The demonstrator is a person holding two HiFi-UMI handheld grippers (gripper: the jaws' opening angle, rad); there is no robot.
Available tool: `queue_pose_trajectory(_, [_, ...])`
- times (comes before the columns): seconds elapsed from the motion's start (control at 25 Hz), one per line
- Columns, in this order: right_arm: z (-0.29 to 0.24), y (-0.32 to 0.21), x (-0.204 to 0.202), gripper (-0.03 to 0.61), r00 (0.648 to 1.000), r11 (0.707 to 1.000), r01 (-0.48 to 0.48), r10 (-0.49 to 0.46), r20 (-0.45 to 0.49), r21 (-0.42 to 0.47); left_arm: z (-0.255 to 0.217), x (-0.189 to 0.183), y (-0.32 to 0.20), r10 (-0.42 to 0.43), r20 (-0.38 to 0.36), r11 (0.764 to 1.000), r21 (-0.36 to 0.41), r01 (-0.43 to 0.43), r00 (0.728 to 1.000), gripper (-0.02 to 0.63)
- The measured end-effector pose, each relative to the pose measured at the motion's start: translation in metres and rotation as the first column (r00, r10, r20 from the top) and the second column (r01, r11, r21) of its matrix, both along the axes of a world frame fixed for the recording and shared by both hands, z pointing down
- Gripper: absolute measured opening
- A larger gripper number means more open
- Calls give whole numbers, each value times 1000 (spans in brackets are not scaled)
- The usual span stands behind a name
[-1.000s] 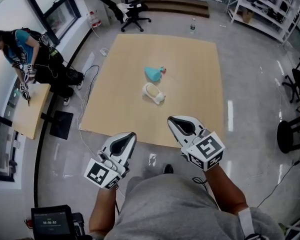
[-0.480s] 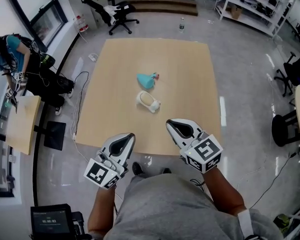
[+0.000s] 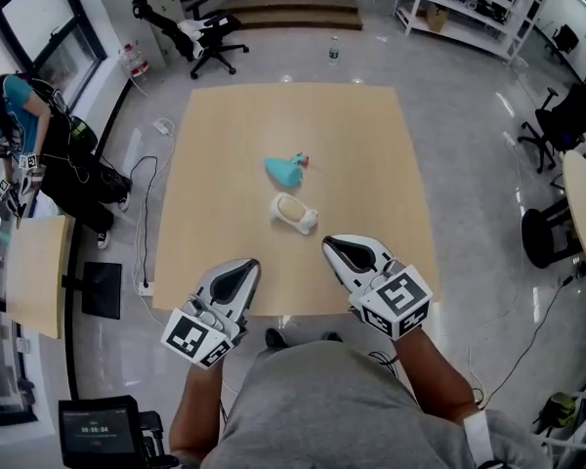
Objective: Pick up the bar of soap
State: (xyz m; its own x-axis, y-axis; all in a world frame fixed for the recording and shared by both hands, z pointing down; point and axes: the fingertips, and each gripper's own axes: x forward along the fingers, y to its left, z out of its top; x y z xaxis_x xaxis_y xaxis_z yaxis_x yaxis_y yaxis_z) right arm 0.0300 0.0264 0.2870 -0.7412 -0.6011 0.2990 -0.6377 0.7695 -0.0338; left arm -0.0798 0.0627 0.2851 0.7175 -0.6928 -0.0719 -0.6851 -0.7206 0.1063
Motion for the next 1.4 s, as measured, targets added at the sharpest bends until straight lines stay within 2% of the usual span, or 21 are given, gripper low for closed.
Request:
queue_pose_trajectory(0.2, [3, 5, -5, 8, 998, 998, -56, 56, 5, 12, 6, -5, 2, 60, 1, 998, -2, -60, 998, 5])
queue_pose_trajectory(0.36, [0, -1, -28, 8, 996, 996, -84, 84, -7, 18, 9, -22, -11, 116, 3, 993, -10, -116, 993, 5])
queue_pose_trajectory(0.48, [2, -3, -39, 8, 996, 997, -82, 82, -30, 12, 14, -31, -23, 126, -24, 992, -26, -126, 992, 5])
queue_pose_trajectory(0.64, [10, -15, -28, 8, 994, 995, -102, 101, -41, -5, 21, -22, -30, 137, -40, 989, -43, -138, 990, 5])
queue_pose_trajectory(0.96, [27, -65, -31, 8, 999, 998, -48, 48, -11, -48, 34, -20, -71, 86, -13, 992, -88, -87, 996, 5])
queue_pose_trajectory(1.2, [39, -105, -8, 8, 1000, 997, -25, 25, -8, -68, 39, 6, -109, 59, 0, 994, -95, -59, 998, 5])
queue_pose_trajectory(1.4, [56, -133, -2, 8, 1000, 994, -8, 5, -20, -112, 56, 22, -134, 58, 2, 989, -137, -57, 998, 5])
